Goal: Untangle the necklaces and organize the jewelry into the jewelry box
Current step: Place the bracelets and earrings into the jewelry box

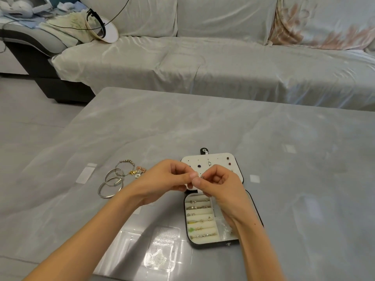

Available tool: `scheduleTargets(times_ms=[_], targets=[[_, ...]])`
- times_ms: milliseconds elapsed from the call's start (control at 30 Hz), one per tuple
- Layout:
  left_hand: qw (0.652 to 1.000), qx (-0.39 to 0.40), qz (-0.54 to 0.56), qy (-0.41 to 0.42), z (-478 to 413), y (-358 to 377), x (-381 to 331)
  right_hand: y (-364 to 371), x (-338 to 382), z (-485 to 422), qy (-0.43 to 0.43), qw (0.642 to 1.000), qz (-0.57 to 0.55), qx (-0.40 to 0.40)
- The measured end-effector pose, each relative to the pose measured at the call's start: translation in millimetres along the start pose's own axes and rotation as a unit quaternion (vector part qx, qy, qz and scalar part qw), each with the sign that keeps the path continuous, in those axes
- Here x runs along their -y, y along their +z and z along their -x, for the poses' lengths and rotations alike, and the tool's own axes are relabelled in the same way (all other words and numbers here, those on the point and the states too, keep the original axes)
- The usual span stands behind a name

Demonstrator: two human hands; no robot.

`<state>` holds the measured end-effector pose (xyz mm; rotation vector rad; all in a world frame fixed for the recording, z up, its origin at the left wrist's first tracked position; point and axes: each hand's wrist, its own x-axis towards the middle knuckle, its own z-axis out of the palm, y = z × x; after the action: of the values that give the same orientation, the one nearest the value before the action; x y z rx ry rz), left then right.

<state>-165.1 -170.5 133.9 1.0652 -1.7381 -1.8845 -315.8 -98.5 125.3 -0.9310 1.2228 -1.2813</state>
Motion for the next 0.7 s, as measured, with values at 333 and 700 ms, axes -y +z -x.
scheduleTargets(times_ms=[333, 700], targets=[[0.994, 0.077, -0.071, -0.008, -8, 9, -14, -22, 3, 4, 0.015, 0.998, 0.042, 0.038], [0.916, 0.084, -0.39, 0.05, -18, 15, -26, -46, 4, 4, 0.064, 0.987, 0.111, 0.097]])
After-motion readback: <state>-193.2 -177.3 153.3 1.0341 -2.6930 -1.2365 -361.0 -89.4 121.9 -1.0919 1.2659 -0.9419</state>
